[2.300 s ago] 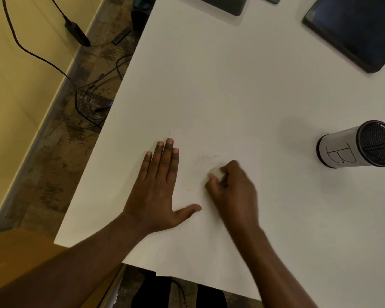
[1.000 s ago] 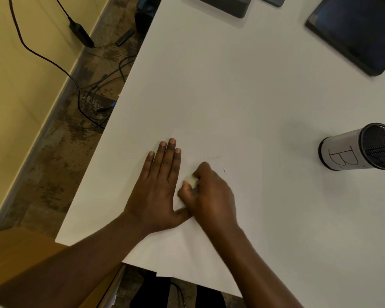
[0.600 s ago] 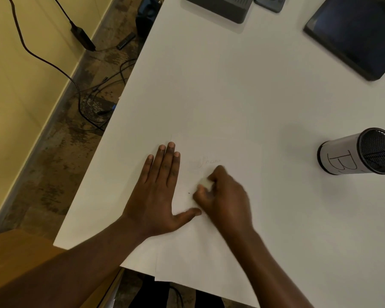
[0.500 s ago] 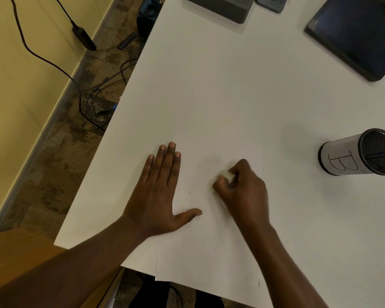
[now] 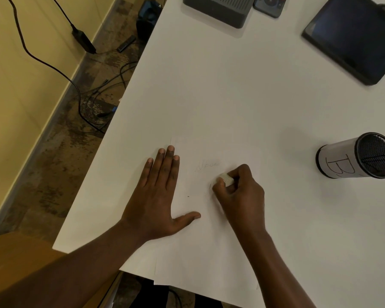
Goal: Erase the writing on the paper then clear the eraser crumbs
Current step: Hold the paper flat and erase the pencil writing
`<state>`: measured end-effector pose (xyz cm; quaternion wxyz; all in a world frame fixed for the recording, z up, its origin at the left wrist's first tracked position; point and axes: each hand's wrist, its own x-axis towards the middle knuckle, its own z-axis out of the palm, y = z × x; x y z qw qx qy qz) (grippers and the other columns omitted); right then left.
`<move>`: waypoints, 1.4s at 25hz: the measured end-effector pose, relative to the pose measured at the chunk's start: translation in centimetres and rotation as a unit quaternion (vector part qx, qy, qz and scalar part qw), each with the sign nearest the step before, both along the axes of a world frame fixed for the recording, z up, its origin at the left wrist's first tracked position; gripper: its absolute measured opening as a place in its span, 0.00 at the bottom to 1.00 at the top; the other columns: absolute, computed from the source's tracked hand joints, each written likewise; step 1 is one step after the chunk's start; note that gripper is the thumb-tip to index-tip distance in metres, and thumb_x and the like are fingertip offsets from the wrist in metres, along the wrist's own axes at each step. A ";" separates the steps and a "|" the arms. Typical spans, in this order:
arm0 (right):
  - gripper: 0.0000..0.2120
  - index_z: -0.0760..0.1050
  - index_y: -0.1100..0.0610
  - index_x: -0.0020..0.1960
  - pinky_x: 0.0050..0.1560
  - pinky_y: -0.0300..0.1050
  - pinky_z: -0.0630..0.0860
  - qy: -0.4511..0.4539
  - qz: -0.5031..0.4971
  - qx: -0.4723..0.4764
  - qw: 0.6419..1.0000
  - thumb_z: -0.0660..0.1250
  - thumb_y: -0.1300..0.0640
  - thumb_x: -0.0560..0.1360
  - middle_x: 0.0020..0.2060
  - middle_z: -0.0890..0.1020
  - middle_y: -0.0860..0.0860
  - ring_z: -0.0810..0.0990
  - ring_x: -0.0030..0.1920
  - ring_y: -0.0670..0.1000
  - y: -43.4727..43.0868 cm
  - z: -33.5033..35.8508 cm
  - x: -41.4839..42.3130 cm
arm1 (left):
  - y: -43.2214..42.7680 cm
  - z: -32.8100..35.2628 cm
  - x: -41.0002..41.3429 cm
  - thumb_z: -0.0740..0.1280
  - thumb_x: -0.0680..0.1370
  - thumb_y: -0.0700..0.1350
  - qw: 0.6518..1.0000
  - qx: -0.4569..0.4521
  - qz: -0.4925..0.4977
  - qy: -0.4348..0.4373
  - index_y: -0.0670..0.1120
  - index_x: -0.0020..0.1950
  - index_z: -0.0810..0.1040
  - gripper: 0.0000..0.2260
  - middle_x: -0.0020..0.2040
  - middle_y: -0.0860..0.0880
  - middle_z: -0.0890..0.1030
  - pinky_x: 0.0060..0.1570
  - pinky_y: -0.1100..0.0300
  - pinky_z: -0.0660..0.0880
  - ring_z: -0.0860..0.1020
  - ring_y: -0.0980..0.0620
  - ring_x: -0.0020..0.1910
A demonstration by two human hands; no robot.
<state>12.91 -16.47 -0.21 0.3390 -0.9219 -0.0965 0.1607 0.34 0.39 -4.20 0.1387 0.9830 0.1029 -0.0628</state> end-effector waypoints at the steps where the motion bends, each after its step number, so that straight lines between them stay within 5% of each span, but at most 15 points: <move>1: 0.09 0.70 0.50 0.43 0.30 0.33 0.68 0.010 0.001 0.026 1.000 0.72 0.56 0.72 0.31 0.76 0.45 0.74 0.31 0.45 0.2 0.2 -0.5 | 0.0 -0.1 -0.1 0.54 0.76 0.77 1.000 -0.004 0.003 -0.005 0.37 0.84 0.46 0.54 0.86 0.39 0.44 0.83 0.40 0.53 0.44 0.41 0.86; 6: 0.12 0.77 0.51 0.55 0.35 0.31 0.72 -0.021 0.067 0.083 0.994 0.72 0.60 0.74 0.37 0.79 0.43 0.77 0.36 0.45 1.2 0.2 -1.1 | 0.3 -0.6 -0.3 0.54 0.81 0.69 0.999 -0.015 0.009 -0.034 0.40 0.85 0.48 0.44 0.87 0.41 0.46 0.83 0.42 0.55 0.46 0.42 0.86; 11: 0.08 0.74 0.52 0.51 0.37 0.41 0.77 -0.016 0.185 0.046 0.981 0.71 0.56 0.74 0.38 0.78 0.45 0.77 0.37 0.44 3.3 0.2 -1.4 | 0.3 -0.6 -0.3 0.54 0.81 0.68 1.000 -0.010 -0.003 -0.028 0.41 0.85 0.49 0.43 0.87 0.42 0.48 0.82 0.40 0.54 0.46 0.41 0.86; 15: 0.09 0.70 0.53 0.45 0.33 0.44 0.73 -0.035 0.055 -0.002 0.998 0.70 0.52 0.73 0.33 0.77 0.46 0.76 0.33 0.47 3.5 -0.1 2.7 | 0.3 -0.6 -0.1 0.56 0.80 0.68 1.000 0.006 -0.005 -0.015 0.40 0.85 0.49 0.44 0.86 0.41 0.48 0.82 0.38 0.56 0.46 0.39 0.85; 20: 0.09 0.71 0.52 0.50 0.35 0.45 0.74 -0.030 0.201 0.006 0.979 0.67 0.49 0.76 0.35 0.75 0.44 0.75 0.35 0.47 4.6 0.5 -1.6 | 0.4 -0.5 -0.1 0.58 0.79 0.67 1.000 0.007 -0.013 -0.004 0.40 0.85 0.49 0.45 0.86 0.40 0.48 0.80 0.36 0.59 0.47 0.38 0.85; 24: 0.08 0.69 0.52 0.46 0.33 0.43 0.70 -0.059 0.094 -0.001 0.994 0.68 0.52 0.75 0.34 0.75 0.47 0.75 0.34 0.48 4.3 0.0 3.6 | 0.3 -0.4 0.1 0.55 0.80 0.69 1.000 0.020 -0.011 0.010 0.39 0.85 0.48 0.45 0.86 0.39 0.47 0.81 0.37 0.57 0.47 0.37 0.85; 29: 0.08 0.71 0.52 0.51 0.37 0.45 0.74 -0.033 0.229 0.004 0.973 0.67 0.51 0.75 0.38 0.76 0.45 0.74 0.38 0.47 4.1 0.4 -1.6 | 0.4 -0.4 0.0 0.57 0.79 0.68 1.000 0.016 -0.015 0.007 0.39 0.85 0.49 0.45 0.86 0.38 0.48 0.80 0.35 0.60 0.48 0.37 0.85; 35: 0.07 0.71 0.53 0.49 0.34 0.43 0.73 -0.064 0.153 0.014 0.986 0.67 0.53 0.75 0.36 0.76 0.47 0.75 0.35 0.48 5.0 0.1 1.4 | 0.3 -0.5 0.0 0.53 0.80 0.69 1.000 0.016 -0.010 0.013 0.40 0.85 0.48 0.45 0.86 0.39 0.47 0.81 0.37 0.58 0.47 0.38 0.85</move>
